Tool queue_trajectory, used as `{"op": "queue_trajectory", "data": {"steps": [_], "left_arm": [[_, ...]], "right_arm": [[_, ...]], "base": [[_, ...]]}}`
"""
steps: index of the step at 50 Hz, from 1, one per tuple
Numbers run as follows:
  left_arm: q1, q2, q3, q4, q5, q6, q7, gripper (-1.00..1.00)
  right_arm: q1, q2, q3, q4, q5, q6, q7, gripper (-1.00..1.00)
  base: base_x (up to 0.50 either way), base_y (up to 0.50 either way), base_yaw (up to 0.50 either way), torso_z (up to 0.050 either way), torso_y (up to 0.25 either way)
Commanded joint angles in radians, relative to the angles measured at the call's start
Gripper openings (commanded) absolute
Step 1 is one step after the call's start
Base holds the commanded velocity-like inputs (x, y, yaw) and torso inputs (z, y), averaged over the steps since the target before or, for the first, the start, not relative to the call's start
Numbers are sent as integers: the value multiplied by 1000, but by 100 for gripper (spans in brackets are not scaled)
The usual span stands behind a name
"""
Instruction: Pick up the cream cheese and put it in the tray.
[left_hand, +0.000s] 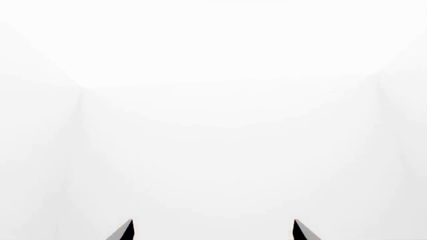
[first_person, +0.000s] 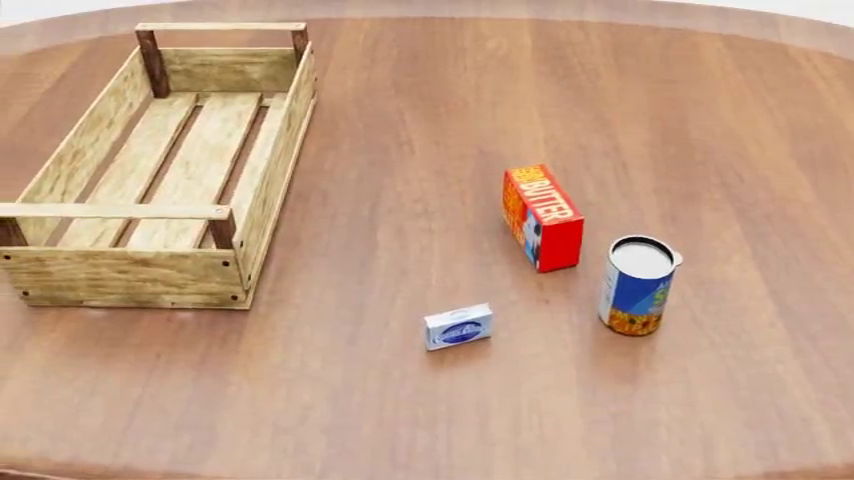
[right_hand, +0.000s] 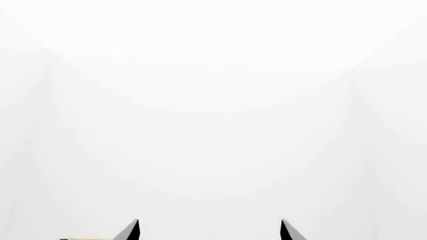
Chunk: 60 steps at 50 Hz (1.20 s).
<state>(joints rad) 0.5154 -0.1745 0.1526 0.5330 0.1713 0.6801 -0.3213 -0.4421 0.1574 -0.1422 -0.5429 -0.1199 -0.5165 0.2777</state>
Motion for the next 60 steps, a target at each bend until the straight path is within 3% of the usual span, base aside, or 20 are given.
{"op": "queue_trajectory", "data": {"steps": [1, 60], "left_arm": [[-3, -6, 4, 2, 5, -7, -13, 100], [-8, -46, 30, -2, 19, 2, -65, 100]], "right_arm": [[0, 9, -9, -1, -7, 2, 12, 100], [-1, 41, -44, -10, -70, 16, 69, 100]], "base": [[0, 125, 0, 0, 0], [0, 176, 0, 0, 0]]}}
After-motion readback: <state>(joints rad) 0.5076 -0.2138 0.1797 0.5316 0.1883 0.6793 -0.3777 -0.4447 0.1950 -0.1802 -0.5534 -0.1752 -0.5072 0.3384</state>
